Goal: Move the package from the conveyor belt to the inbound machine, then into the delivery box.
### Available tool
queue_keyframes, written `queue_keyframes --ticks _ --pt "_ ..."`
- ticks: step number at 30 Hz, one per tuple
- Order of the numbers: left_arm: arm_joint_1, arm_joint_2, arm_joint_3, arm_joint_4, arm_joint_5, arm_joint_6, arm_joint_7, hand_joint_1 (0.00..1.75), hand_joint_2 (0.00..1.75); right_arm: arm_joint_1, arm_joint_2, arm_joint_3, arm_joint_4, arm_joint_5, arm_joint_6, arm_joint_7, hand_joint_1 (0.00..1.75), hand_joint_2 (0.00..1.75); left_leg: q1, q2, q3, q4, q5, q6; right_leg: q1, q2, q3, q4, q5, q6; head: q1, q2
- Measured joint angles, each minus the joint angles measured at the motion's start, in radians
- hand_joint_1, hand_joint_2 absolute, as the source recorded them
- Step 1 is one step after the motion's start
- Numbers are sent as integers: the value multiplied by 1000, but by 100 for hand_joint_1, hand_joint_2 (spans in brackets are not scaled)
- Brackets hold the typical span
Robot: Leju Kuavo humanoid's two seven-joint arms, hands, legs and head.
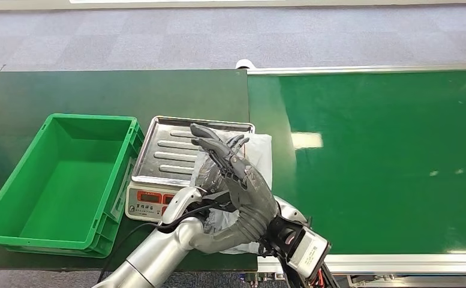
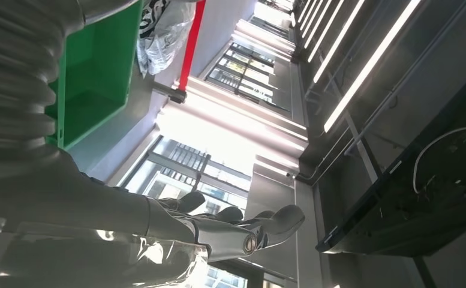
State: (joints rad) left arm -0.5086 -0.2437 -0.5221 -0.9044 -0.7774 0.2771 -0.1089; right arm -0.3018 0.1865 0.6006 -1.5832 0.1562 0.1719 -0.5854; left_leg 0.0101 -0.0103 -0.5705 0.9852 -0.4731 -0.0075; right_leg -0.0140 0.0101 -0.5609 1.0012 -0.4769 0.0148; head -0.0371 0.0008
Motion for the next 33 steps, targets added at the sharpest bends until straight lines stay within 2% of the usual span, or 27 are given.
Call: queue_keyframes --ticks 6,7,10,11,15,22,27,33 --pt "-46 -16 -13 105 -179 -31 113 3 175 4 3 -6 0 16 5 0 0 175 0 0 0 0 0 0 0 0 1 0 0 0 0 0" --pt "-53 -21 -16 119 -202 -42 131 31 175 5 5 -7 0 18 7 0 0 175 0 0 1 0 0 0 0 0 1 0 0 0 0 0" --pt "-71 -36 -21 157 -245 -88 171 155 175 5 9 -10 0 25 11 0 0 175 0 1 3 0 0 0 0 0 3 0 0 0 0 0" --pt "-77 -41 -22 169 -251 -103 176 171 175 5 9 -10 0 27 12 0 0 175 0 1 4 0 0 0 0 0 4 0 0 0 0 0" --pt "-94 -57 -17 211 -261 -139 180 175 175 7 11 -11 -3 36 14 -1 0 175 0 1 7 0 0 0 0 0 7 0 0 -1 0 0" --pt "-112 -73 23 231 -235 -136 137 175 175 18 11 -15 -18 42 14 -2 0 175 0 1 12 0 0 0 0 0 12 0 1 -1 0 0" --pt "-106 -76 65 224 -150 -121 52 175 175 21 11 -21 -23 43 14 -2 0 175 0 0 12 0 0 0 0 0 12 0 1 -1 0 0" --pt "-60 -74 109 160 -6 -110 -54 175 175 22 11 -22 -24 43 14 -6 0 175 0 0 8 0 0 0 0 0 9 0 1 -1 0 0"
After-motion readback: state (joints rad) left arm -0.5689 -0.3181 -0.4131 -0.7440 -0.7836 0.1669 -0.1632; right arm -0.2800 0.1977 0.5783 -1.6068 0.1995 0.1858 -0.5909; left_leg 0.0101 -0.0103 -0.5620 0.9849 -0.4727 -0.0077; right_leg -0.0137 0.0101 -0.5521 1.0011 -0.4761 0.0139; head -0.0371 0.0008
